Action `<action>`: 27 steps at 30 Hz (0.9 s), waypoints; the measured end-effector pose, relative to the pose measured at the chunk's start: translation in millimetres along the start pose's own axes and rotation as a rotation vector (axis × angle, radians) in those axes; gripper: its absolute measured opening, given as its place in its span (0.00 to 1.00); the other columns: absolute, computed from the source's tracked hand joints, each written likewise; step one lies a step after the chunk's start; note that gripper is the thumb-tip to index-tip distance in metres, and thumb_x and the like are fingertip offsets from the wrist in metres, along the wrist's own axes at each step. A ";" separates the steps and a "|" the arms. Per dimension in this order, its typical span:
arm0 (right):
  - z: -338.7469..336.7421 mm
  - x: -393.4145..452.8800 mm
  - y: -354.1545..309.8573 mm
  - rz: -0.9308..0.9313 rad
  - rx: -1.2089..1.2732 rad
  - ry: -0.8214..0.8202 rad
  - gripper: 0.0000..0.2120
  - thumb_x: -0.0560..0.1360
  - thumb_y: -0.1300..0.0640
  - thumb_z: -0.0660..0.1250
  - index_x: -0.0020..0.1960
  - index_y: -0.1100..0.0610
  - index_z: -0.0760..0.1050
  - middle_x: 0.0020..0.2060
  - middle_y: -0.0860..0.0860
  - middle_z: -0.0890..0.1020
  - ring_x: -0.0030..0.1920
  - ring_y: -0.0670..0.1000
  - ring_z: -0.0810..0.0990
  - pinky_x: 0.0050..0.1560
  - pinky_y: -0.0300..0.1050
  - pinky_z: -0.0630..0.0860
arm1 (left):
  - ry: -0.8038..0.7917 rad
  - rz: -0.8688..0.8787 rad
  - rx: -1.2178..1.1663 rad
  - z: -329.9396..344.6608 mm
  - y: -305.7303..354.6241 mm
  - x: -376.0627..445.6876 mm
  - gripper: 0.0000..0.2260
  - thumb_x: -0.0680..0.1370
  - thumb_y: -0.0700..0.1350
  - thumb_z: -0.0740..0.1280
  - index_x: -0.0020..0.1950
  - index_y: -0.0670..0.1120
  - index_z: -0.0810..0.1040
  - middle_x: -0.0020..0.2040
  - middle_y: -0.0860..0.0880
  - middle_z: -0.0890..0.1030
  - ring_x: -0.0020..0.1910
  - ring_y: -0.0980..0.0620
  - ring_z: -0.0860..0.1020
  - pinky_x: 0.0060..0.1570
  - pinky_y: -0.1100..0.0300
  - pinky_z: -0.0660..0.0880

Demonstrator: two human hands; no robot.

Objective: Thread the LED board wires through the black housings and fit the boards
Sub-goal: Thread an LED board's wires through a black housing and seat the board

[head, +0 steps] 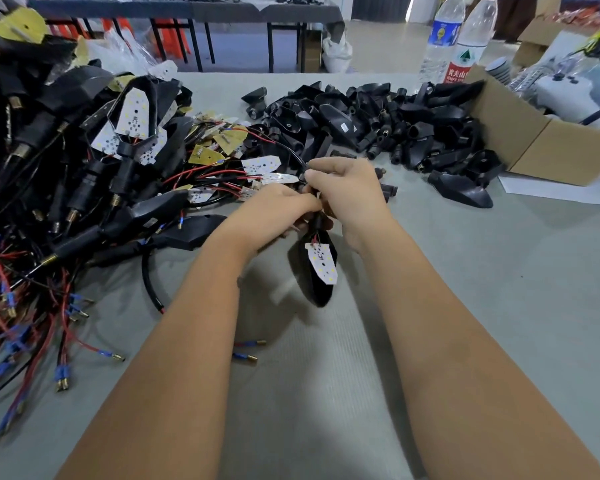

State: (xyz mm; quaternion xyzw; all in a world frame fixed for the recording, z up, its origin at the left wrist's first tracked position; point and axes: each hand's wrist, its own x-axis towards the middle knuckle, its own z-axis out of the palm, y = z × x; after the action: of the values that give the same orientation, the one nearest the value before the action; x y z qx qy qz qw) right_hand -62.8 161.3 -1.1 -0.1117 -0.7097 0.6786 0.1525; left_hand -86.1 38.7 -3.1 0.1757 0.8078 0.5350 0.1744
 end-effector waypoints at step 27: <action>0.9 -4.1 8.4 -0.055 -0.273 -0.288 0.03 0.76 0.62 0.65 0.45 0.61 0.78 0.34 0.51 0.82 0.31 0.47 0.76 0.34 0.43 0.72 | 0.511 0.073 -0.855 -21.9 -18.7 22.5 0.12 0.83 0.37 0.54 0.47 0.45 0.76 0.24 0.53 0.72 0.19 0.59 0.59 0.20 0.68 0.55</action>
State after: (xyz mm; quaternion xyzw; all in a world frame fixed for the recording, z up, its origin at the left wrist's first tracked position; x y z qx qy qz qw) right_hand -59.7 159.4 -9.8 -0.0137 -0.8125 0.5805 0.0517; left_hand -118.0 24.8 -14.5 -0.0198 0.5264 0.8500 0.0086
